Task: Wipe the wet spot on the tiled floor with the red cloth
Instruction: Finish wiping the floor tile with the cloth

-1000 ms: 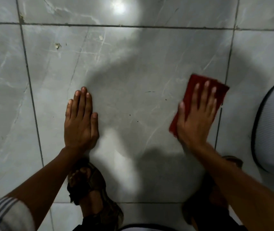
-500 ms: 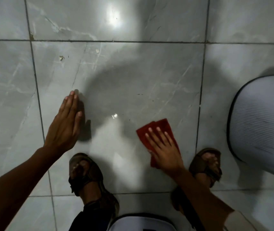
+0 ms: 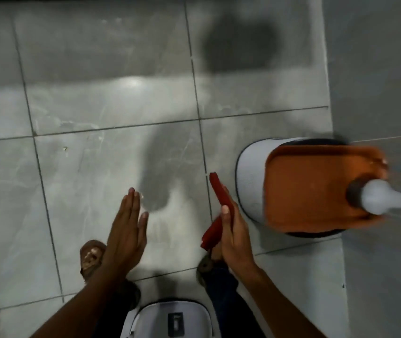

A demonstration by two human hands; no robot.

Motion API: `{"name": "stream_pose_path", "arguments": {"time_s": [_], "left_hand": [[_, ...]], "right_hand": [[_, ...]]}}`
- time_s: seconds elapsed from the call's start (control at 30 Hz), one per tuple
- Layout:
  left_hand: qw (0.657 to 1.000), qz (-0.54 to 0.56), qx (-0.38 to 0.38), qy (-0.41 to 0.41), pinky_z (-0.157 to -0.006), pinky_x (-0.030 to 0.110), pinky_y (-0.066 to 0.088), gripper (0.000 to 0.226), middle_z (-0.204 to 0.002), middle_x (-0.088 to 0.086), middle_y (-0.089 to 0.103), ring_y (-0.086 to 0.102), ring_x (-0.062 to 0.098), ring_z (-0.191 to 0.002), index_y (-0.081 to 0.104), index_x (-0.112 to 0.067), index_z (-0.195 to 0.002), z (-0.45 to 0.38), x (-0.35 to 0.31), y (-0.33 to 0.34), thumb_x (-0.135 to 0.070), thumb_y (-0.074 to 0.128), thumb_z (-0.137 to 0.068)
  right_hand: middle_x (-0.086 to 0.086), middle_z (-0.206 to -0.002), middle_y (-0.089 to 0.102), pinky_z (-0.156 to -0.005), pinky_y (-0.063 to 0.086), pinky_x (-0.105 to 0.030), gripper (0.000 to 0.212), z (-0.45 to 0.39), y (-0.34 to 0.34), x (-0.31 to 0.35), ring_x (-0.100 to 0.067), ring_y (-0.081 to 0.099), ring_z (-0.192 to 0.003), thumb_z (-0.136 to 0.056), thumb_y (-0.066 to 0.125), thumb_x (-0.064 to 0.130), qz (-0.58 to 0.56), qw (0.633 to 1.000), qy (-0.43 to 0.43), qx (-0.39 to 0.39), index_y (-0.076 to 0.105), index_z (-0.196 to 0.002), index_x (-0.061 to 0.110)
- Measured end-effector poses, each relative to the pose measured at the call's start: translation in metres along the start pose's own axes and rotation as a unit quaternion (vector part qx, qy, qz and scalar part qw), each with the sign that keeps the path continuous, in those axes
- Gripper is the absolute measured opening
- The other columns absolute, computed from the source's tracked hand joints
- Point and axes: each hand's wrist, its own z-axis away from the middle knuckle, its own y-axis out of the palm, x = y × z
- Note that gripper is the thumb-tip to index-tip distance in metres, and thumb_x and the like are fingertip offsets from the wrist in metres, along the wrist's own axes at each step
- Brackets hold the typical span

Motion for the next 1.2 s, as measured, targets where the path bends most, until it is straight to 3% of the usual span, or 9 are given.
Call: {"name": "stream_pose_path", "arguments": {"time_s": [0.1, 0.2, 0.3, 0.37, 0.47, 0.57, 0.77, 1.0, 1.2], "left_hand": [[0.998, -0.017, -0.007, 0.067, -0.141, 0.042, 0.017, 0.074, -0.186, 0.011, 0.013, 0.013, 0.028, -0.174, 0.023, -0.002, -0.175, -0.001, -0.074, 0.011, -0.044, 0.028, -0.115], [0.995, -0.009, 0.009, 0.100, -0.143, 0.045, 0.016, 0.070, -0.188, 0.003, 0.002, 0.003, 0.021, -0.176, 0.013, -0.012, -0.178, -0.008, -0.149, 0.038, -0.043, 0.029, -0.117], [0.991, -0.004, 0.036, 0.127, -0.145, 0.044, 0.009, 0.072, -0.188, -0.002, -0.011, -0.012, 0.012, -0.175, 0.001, -0.018, -0.179, -0.020, -0.217, 0.076, -0.049, 0.022, -0.117], [0.987, -0.014, 0.033, 0.157, -0.145, 0.043, 0.006, 0.073, -0.188, 0.000, -0.012, -0.017, 0.011, -0.174, -0.002, -0.017, -0.179, -0.030, -0.252, 0.103, -0.048, 0.021, -0.117], [0.981, -0.027, 0.027, 0.192, -0.145, 0.043, 0.003, 0.074, -0.189, 0.005, -0.012, -0.016, 0.013, -0.174, -0.001, -0.012, -0.178, -0.048, -0.283, 0.137, -0.045, 0.025, -0.118], [0.977, -0.067, 0.020, 0.201, -0.145, 0.045, 0.002, 0.076, -0.188, 0.010, -0.013, -0.012, 0.021, -0.176, 0.000, -0.006, -0.178, -0.062, -0.285, 0.160, -0.042, 0.029, -0.117], [0.969, -0.109, -0.027, 0.219, -0.144, 0.042, 0.000, 0.078, -0.186, 0.014, -0.010, -0.008, 0.026, -0.175, 0.001, -0.003, -0.176, -0.071, -0.267, 0.175, -0.037, 0.039, -0.117], [0.970, -0.099, 0.052, 0.214, -0.144, 0.045, -0.002, 0.078, -0.185, 0.011, -0.023, -0.020, 0.023, -0.174, -0.013, -0.011, -0.173, -0.068, -0.275, 0.154, -0.046, 0.026, -0.115], [0.960, -0.094, -0.014, 0.262, -0.145, 0.041, 0.003, 0.071, -0.188, 0.004, -0.014, -0.017, 0.013, -0.174, -0.005, -0.016, -0.176, -0.067, -0.307, 0.038, -0.046, 0.025, -0.119]], "right_hand": [[0.029, -0.167, 0.050, -0.131, 0.037, -0.028, 0.058, 0.018, -0.064, 0.024, 0.001, 0.046, -0.155, -0.099, 0.031, 0.091, -0.015, 0.996, -0.008, -0.083, 0.038, -0.153, 0.071], [0.002, -0.177, 0.037, -0.119, 0.051, -0.057, 0.051, 0.018, -0.134, 0.022, -0.033, 0.045, -0.158, -0.102, 0.026, 0.087, 0.046, 0.986, 0.021, -0.158, 0.023, -0.152, 0.081], [0.016, -0.181, 0.020, -0.125, 0.037, -0.077, 0.056, -0.004, -0.186, -0.005, -0.036, 0.024, -0.169, -0.114, 0.032, 0.059, 0.098, 0.975, -0.007, -0.197, 0.017, -0.168, 0.064], [0.008, -0.182, 0.024, -0.132, 0.026, -0.074, 0.060, -0.034, -0.205, -0.028, -0.029, 0.018, -0.170, -0.117, 0.034, 0.047, 0.142, 0.967, -0.022, -0.209, 0.021, -0.175, 0.042], [-0.009, -0.183, 0.028, -0.137, 0.020, -0.063, 0.064, -0.089, -0.204, -0.053, -0.026, 0.020, -0.171, -0.118, 0.031, 0.039, 0.241, 0.955, -0.040, -0.168, 0.026, -0.176, 0.013], [-0.015, -0.187, 0.006, -0.141, 0.009, -0.058, 0.076, -0.121, -0.183, -0.076, -0.030, 0.004, -0.174, -0.116, 0.020, 0.050, 0.373, 0.922, -0.058, -0.089, 0.010, -0.177, 0.005], [-0.015, -0.188, 0.005, -0.140, 0.012, -0.058, 0.084, -0.133, -0.178, -0.106, -0.030, 0.005, -0.175, -0.115, 0.013, 0.063, 0.429, 0.884, -0.151, -0.108, 0.008, -0.178, 0.007], [-0.009, -0.189, -0.006, -0.140, 0.010, -0.059, 0.084, -0.136, -0.202, -0.110, -0.026, -0.003, -0.175, -0.115, 0.019, 0.063, 0.486, 0.844, -0.226, -0.022, -0.003, -0.178, 0.011], [0.000, -0.188, 0.002, -0.139, 0.014, -0.059, 0.083, -0.104, -0.228, -0.019, -0.017, 0.001, -0.175, -0.112, 0.011, 0.070, 0.423, 0.885, -0.193, 0.029, -0.001, -0.178, 0.021]]}}
